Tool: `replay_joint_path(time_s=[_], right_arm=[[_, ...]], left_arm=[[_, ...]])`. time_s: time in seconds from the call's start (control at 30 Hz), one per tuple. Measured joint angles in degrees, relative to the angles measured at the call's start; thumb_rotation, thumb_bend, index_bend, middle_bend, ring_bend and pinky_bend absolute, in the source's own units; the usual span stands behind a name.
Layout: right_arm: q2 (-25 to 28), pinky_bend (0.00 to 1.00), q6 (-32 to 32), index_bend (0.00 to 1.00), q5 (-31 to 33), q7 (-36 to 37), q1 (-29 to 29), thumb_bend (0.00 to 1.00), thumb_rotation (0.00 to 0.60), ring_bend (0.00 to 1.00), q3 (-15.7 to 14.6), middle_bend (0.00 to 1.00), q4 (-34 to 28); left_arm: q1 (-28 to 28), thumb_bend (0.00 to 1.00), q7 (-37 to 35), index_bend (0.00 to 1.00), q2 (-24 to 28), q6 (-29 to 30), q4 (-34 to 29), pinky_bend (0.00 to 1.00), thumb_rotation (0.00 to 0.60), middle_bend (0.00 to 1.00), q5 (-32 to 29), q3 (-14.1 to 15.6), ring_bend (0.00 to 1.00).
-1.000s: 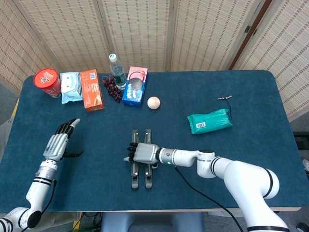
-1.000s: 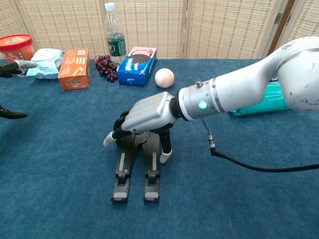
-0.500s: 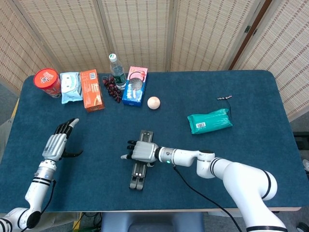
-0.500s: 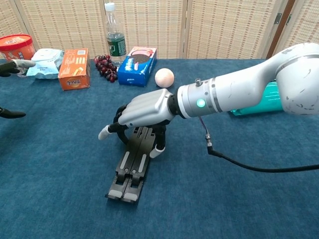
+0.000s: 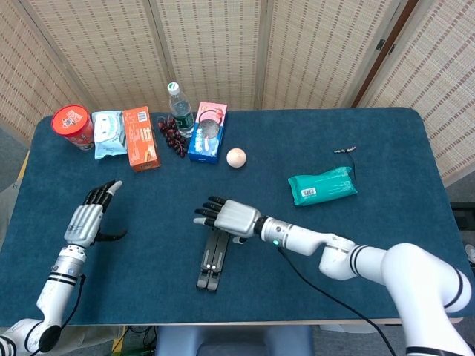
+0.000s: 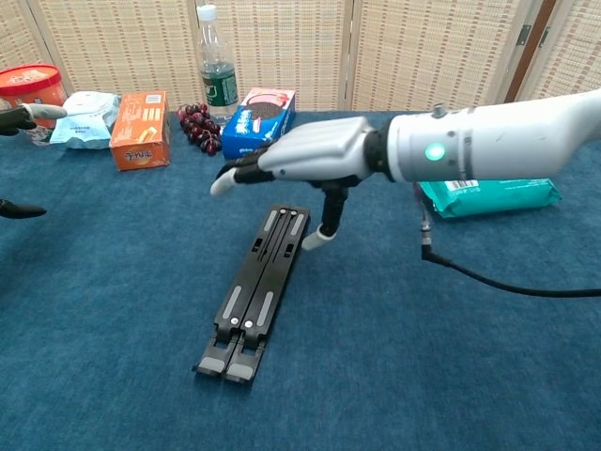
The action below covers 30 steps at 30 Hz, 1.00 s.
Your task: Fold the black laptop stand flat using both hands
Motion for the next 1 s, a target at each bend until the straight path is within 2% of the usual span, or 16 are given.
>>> replay_joint_path(time_s=[0.1,0.3,0.53,0.73,1.0], right_arm=[[3.97,0.00,3.19,0.00,5.57,-5.70,-5.08,0.12,0.600,0.00,1.30,0.00,-6.03],[11.95,0.00,15.10,0.00,15.37,-17.71,-17.40,0.12,0.600,0.00,2.55,0.00,-18.18],[19.72,0.00,30.02,0.00,21.17,-25.65,-32.71,0.12,0.600,0.00,0.87,0.00,-28.45],[23.16,0.00,37.40,0.00,21.89,-27.18,-42.69,0.12,0.600,0.00,-2.06,0.00,-31.80],[23.24,0.00,46.22,0.00,17.20,-25.26,-52.43,0.12,0.600,0.00,-3.85,0.00,-30.79]], left_arm=[[0.64,0.15,1.89,0.00,0.19,2.00,-0.42,0.00,0.600,0.04,-0.16,-0.25,0.01],[2.24,0.15,6.14,0.00,1.56,5.52,-2.90,0.00,0.600,0.04,-0.75,-0.81,0.02],[5.96,0.15,11.65,0.00,3.21,11.89,-5.20,0.00,0.600,0.05,0.04,0.40,0.02],[10.36,0.15,14.68,0.00,4.33,17.15,-7.63,0.00,0.600,0.05,1.15,2.55,0.03],[16.38,0.15,17.33,0.00,7.10,23.06,-12.88,0.00,0.600,0.05,3.41,6.27,0.03]])
